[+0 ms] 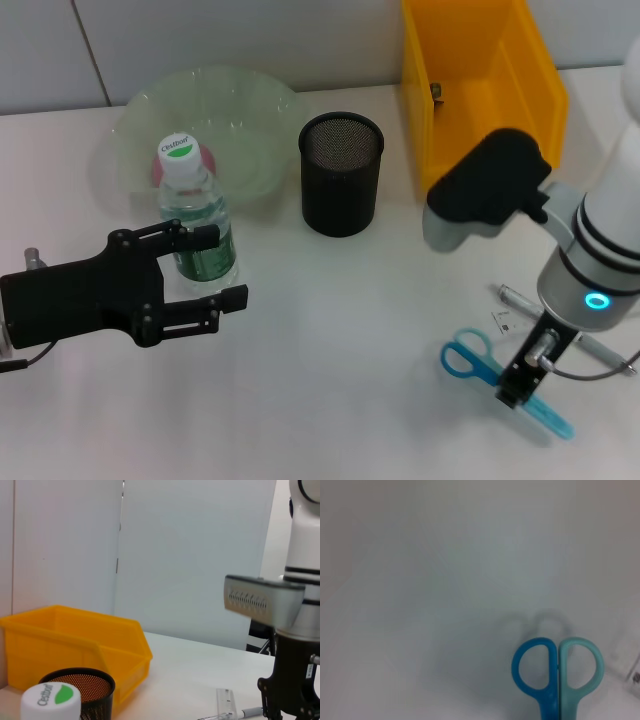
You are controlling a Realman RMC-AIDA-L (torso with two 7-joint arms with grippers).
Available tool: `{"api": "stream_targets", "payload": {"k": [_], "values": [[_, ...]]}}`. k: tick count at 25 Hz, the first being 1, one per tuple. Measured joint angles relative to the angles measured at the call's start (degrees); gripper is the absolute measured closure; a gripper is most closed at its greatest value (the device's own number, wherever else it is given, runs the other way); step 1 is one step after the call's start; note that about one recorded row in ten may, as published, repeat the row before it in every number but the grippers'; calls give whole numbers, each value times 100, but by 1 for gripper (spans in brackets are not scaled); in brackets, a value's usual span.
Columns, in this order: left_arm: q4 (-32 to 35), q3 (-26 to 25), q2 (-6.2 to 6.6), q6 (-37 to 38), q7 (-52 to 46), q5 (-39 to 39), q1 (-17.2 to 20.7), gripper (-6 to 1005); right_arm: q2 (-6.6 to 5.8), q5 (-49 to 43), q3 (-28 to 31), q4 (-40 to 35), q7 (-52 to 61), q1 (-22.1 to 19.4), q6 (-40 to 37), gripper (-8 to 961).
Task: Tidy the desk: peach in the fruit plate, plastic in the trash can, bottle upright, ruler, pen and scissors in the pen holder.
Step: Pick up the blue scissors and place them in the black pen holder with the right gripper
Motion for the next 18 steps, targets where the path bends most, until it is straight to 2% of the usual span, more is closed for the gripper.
{"api": "stream_targets", "payload": {"k": [7,10,11,13,17,18], "values": [[0,-18,9,-1,7,0,13,201,-19,286,460,-565,-159,-68,-123,706],[0,-35,35,-37,8,0,38,201,-23,326,939,-845,-321,-155,-86,699],[0,-40,38,-39,9,0,39,201,-23,326,939,-845,-321,-155,-86,697],[0,-45,47,-40,9,0,47,201,-23,404,1334,-1023,-499,-233,98,693],[0,-44,53,-31,8,0,60,201,-23,461,1587,-1184,-716,-332,409,685],[7,-44,58,-22,9,0,67,201,-23,569,1701,-1263,-898,-384,691,683]]}}
